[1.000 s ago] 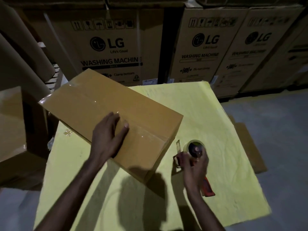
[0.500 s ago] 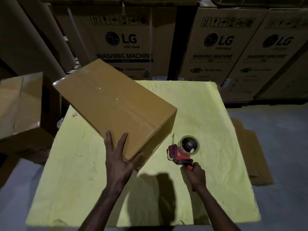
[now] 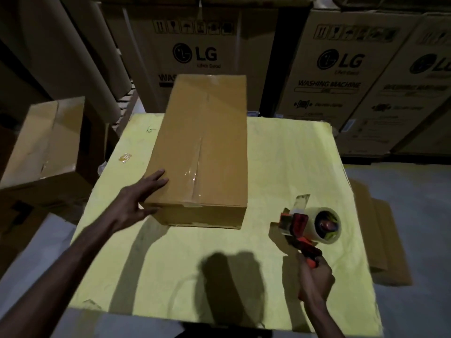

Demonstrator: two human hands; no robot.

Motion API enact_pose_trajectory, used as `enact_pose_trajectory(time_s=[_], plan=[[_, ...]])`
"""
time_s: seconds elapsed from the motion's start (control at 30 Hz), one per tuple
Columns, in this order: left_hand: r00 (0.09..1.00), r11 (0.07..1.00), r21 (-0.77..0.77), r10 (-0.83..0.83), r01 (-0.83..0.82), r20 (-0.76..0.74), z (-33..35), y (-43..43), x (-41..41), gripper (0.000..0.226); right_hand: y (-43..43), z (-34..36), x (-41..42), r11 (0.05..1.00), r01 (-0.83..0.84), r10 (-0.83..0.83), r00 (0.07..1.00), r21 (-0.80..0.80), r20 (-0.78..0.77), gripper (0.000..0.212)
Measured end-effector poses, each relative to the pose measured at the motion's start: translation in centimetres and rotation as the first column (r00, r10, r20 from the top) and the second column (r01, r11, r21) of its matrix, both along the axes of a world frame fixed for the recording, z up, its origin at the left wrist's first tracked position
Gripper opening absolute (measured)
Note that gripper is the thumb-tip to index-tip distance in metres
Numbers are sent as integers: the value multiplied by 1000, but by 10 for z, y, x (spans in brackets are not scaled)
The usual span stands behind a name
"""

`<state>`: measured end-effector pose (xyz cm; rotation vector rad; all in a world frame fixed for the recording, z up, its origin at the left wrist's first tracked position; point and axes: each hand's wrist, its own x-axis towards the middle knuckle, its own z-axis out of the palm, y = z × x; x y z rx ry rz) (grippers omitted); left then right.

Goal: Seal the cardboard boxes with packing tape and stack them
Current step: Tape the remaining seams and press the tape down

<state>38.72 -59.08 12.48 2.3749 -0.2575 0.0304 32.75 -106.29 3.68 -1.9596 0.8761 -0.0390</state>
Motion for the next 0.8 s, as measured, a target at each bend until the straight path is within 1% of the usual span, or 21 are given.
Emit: enact_pose_trajectory(time_s=[0.1,0.2,0.27,0.33,0.37,0.4,0.43,0.47,0.5,0.53,0.57,0.63,0.73,0.8], plan=[[999,1000,-14,-14,13,-50,13,7,20,92,-1,21,0,999,4,-8,996,48,83,10],[999,996,-91,-11,7,-43,7,3,25,93,6,41,3,997,-16,4,987,73,160,7],[998,997,-63,36,-39,-44,0,0,21,91,14,53,5,996,-50,34,976,70,215,8],[990,990,4,138,-138,30,5,-14,16,78,24,70,7,993,-99,79,955,56,285,13],[974,979,-25,203,-202,99,12,-27,11,70,29,78,8,990,-133,113,941,42,320,17],[948,956,-129,281,-264,146,22,-43,5,59,35,88,8,985,-171,150,925,30,350,21],[920,905,-275,370,-325,130,34,-62,-3,44,41,96,9,978,-210,188,906,17,378,24],[898,829,-411,437,-379,53,50,-82,-11,27,47,105,9,968,-251,229,886,1,403,26],[891,753,-511,450,-414,-58,66,-100,-19,13,53,112,10,957,-290,272,863,-23,425,25],[893,682,-588,412,-435,-183,81,-115,-27,10,60,120,11,945,-325,310,839,-46,447,23],[892,622,-640,350,-451,-288,93,-127,-33,21,67,128,12,933,-353,344,816,-71,465,22],[875,515,-710,237,-481,-421,111,-143,-43,43,80,140,14,914,-386,394,775,-123,494,24],[812,300,-769,35,-565,-583,127,-153,-55,62,97,153,15,887,-388,461,708,-252,535,27],[752,183,-757,-113,-627,-650,134,-149,-60,69,105,157,15,863,-371,504,668,-342,547,29]])
